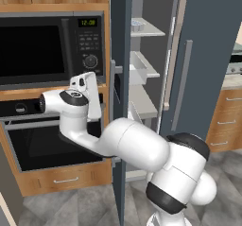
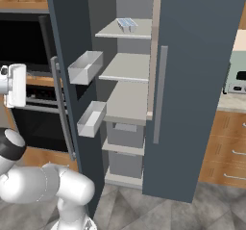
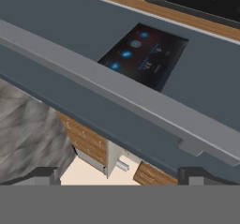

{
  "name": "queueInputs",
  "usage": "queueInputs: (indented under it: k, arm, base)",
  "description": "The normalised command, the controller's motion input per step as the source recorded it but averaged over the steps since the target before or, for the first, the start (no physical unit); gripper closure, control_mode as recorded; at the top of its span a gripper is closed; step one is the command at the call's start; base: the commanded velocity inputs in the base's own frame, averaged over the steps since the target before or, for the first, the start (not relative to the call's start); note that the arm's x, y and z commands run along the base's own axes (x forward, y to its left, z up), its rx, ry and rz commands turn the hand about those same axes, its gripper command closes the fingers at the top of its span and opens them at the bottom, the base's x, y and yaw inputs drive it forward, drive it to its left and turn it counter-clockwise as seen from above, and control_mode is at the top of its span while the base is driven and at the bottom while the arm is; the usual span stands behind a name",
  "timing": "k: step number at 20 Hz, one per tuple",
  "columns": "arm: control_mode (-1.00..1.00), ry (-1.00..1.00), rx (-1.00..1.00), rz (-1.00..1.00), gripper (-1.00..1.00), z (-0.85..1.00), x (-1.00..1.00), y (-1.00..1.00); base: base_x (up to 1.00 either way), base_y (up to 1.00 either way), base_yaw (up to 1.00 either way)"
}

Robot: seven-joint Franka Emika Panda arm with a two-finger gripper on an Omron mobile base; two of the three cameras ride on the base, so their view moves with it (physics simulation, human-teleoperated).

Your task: The ice cube tray has been filled with water. Take the tray and place it in the freezer to make ice. Close the freezer door after placing the tray.

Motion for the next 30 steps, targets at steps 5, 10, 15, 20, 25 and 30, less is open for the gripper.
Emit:
queueInputs:
  k: [5,10,15,20,25,30]
  arm:
    - [-1.0,0.0,0.0,-0.01,-1.0,-0.42,0.22,-0.11]
    - [-1.0,0.0,0.0,-0.01,-1.0,-0.29,0.28,-0.01]
    - [-1.0,0.0,0.0,-0.01,-1.0,-0.22,0.29,0.0]
    - [-1.0,0.0,0.0,-0.02,-1.0,-0.22,0.48,0.0]
    - [-1.0,0.0,0.0,0.0,-1.0,-0.2,0.56,0.07]
    - [-1.0,0.0,-0.03,0.0,-1.0,-0.33,0.63,0.24]
  base:
    - [0.0,0.0,0.0]
    - [0.0,0.0,0.0]
    - [0.0,0.0,0.0]
    - [0.0,0.0,0.0]
    - [0.0,0.0,0.0]
    - [0.0,0.0,0.0]
